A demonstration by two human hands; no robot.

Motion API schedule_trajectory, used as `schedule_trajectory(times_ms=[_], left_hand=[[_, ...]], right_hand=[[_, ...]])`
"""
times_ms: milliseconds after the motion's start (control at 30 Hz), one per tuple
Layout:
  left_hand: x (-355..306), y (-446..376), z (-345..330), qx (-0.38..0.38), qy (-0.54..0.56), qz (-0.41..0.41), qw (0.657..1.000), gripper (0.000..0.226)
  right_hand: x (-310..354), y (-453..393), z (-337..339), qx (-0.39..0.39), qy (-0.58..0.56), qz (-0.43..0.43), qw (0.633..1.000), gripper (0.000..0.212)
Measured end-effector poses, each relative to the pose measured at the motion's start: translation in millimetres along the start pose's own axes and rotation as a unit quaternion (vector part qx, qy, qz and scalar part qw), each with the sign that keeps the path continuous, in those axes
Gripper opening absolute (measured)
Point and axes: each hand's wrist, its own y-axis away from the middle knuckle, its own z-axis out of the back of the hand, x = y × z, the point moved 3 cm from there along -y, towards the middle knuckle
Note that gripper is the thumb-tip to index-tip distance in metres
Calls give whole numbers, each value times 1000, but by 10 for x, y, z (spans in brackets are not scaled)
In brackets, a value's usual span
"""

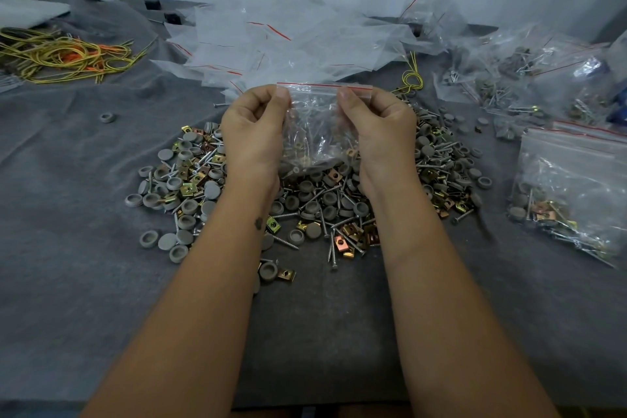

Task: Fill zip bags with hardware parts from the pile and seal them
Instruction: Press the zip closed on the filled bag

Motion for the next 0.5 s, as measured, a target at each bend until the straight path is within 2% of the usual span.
schedule_trajectory(times_ms=[500], left_hand=[[-37,55,-48,25,-35,14,999,19]], right_hand=[[-1,6,-8,13,11,4,1000,8]])
